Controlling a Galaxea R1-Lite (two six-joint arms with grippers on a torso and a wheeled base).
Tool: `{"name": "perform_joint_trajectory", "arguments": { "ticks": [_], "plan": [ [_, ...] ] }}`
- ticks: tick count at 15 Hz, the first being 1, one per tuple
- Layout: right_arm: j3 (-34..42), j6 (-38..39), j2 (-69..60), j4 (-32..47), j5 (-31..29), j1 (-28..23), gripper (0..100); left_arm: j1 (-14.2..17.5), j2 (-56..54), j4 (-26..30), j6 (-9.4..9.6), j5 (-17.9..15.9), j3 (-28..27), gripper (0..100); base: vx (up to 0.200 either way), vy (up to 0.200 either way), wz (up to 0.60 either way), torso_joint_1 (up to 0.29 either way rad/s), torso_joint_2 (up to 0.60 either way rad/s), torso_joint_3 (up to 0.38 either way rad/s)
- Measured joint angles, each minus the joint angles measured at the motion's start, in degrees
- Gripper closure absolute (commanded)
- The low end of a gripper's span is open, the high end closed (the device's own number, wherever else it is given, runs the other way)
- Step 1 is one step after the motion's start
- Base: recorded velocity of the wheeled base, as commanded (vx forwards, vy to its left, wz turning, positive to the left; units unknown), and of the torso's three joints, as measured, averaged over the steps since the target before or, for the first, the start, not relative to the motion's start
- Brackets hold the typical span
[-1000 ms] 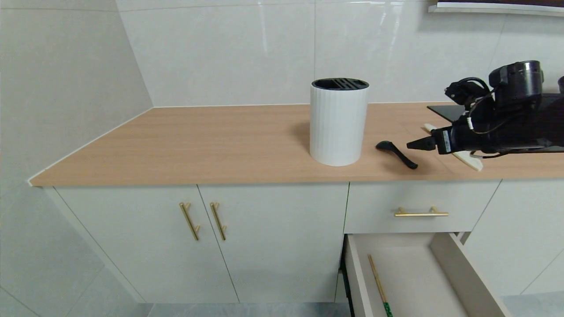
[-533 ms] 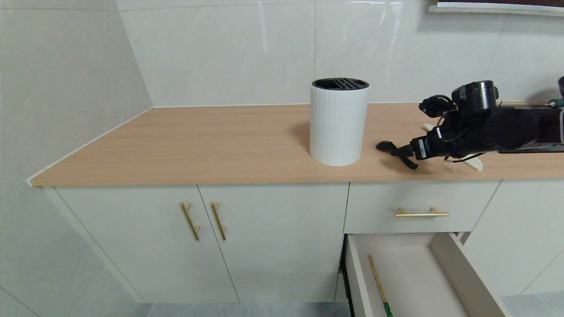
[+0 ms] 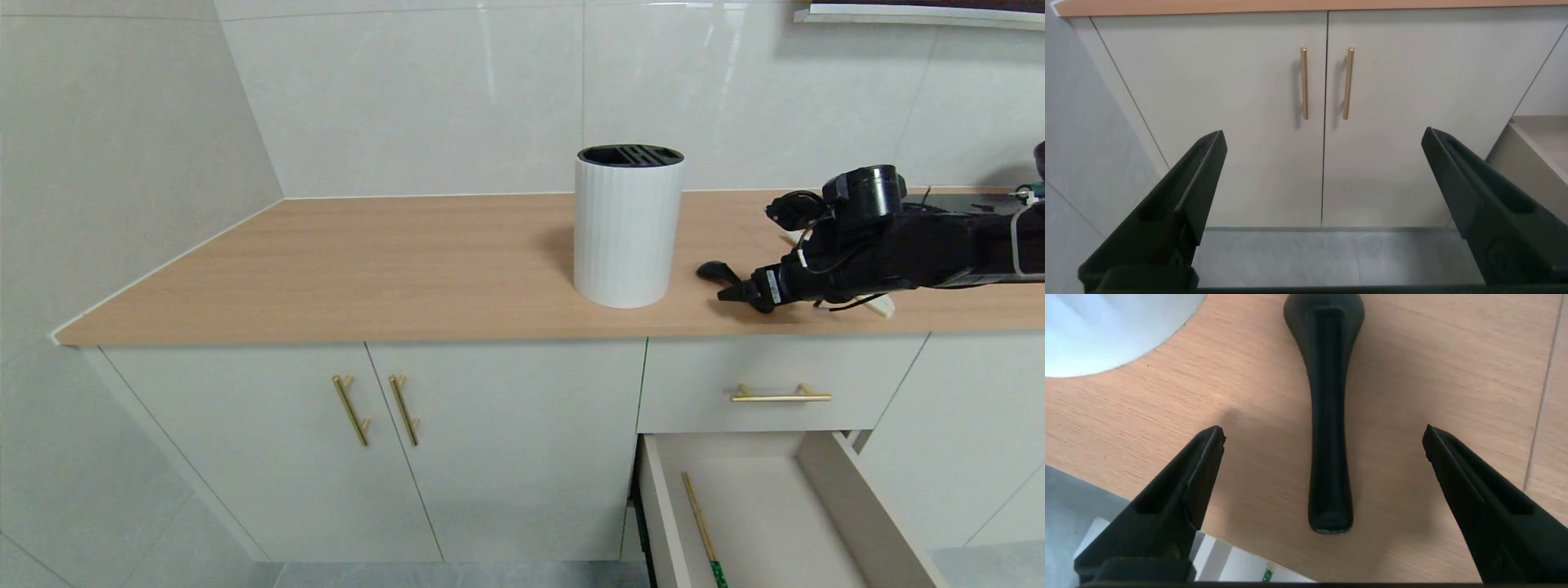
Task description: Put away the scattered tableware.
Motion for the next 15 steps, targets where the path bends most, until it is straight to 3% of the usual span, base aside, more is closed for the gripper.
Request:
{"name": "perform_joint_trajectory", "arguments": {
  "ticks": [7, 8, 15],
  "plan": [
    [0.1, 0.1, 0.5, -0.1, -0.1, 0.4, 0, 0.0, 0.0, 0.0, 0.00, 0.0, 0.0, 0, 0.000, 0.000, 0.00, 0.000, 0.00, 0.000],
    [0.1, 0.1, 0.6, -0.1, -0.1, 0.4, 100, 0.0, 0.0, 0.0, 0.00, 0.0, 0.0, 0, 0.000, 0.000, 0.00, 0.000, 0.00, 0.000],
    [0.0, 0.2, 1.5, -0.2, -0.2, 0.4, 100, 0.0, 0.0, 0.0, 0.00, 0.0, 0.0, 0, 0.000, 0.000, 0.00, 0.000, 0.00, 0.000]
  ]
}}
